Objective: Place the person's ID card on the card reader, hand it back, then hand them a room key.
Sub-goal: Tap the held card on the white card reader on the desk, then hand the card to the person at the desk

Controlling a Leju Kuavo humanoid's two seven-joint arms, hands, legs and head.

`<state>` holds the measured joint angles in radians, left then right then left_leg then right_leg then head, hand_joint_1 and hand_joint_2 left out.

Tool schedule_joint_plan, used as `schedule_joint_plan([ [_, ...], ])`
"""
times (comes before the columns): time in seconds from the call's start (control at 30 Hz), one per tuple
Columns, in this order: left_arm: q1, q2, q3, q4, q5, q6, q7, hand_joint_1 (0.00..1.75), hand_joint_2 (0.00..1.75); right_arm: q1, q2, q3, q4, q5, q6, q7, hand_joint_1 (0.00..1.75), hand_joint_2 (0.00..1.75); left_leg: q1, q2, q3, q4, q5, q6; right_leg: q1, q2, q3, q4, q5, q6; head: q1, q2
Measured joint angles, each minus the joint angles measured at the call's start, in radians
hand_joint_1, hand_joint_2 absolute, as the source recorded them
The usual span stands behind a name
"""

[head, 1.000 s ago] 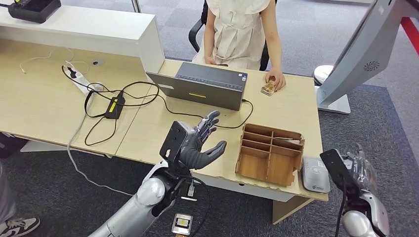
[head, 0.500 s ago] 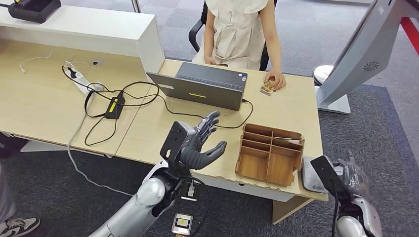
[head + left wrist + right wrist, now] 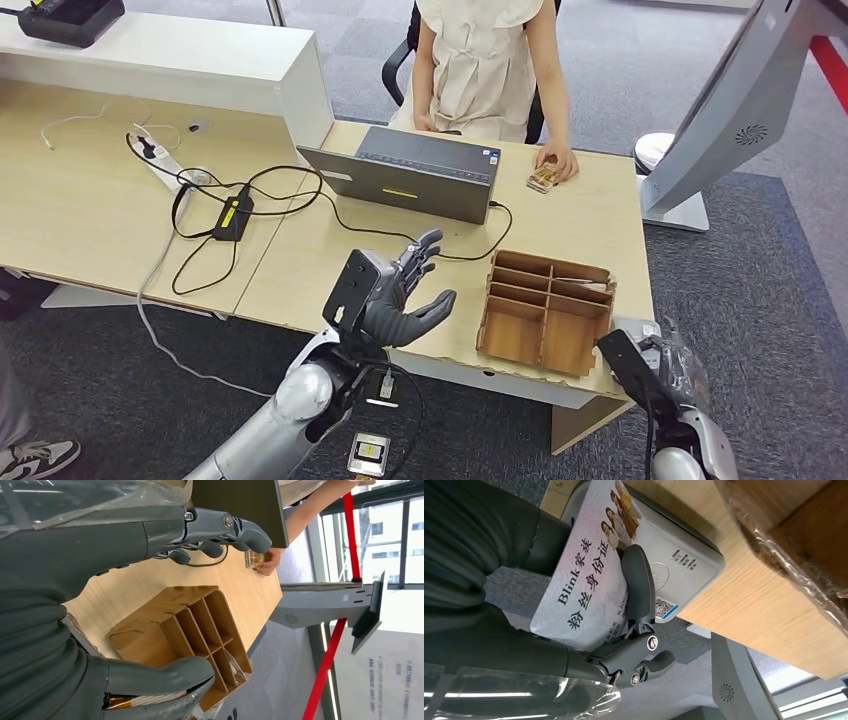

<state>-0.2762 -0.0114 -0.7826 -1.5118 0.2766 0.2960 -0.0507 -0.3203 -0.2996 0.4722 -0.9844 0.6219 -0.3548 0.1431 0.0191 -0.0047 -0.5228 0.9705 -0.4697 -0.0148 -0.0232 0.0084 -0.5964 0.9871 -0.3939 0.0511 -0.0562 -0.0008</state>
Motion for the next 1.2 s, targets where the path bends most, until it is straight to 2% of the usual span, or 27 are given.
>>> schedule_joint_plan([
  [0.43,0.014,0.000,0.012,-0.002,-0.018,-0.026,0.012,0.00,1.75,-0.014,0.009,0.023,0.010,-0.011,-0.008,0.001,1.75,1.75,0.000,0.000,0.001,0.000,0.000,0.000,0.000,0.000,0.001,0.000,0.000,0.000,0.000,0.000],
  [0.7,0.014,0.000,0.011,-0.003,-0.021,-0.012,0.012,0.00,1.75,-0.036,0.003,0.020,-0.033,0.030,0.004,0.014,1.75,1.75,0.000,0.000,0.001,0.000,0.000,0.000,0.000,0.000,0.001,0.000,0.000,0.000,0.000,0.000],
  [0.97,0.013,0.000,0.011,-0.003,-0.018,-0.032,0.010,0.00,1.75,-0.110,-0.052,-0.049,-0.164,0.099,-0.001,0.048,1.75,1.75,-0.001,0.000,0.001,0.001,0.000,0.000,-0.001,0.000,0.000,0.000,0.000,0.000,0.000,0.000],
  [1.2,0.006,-0.001,0.009,-0.001,-0.006,-0.040,-0.003,0.00,1.75,-0.171,-0.094,-0.112,-0.294,0.127,0.034,0.049,1.75,1.75,-0.001,0.000,0.001,0.001,0.000,0.000,-0.001,0.000,0.000,0.000,0.000,0.000,0.000,0.000],
])
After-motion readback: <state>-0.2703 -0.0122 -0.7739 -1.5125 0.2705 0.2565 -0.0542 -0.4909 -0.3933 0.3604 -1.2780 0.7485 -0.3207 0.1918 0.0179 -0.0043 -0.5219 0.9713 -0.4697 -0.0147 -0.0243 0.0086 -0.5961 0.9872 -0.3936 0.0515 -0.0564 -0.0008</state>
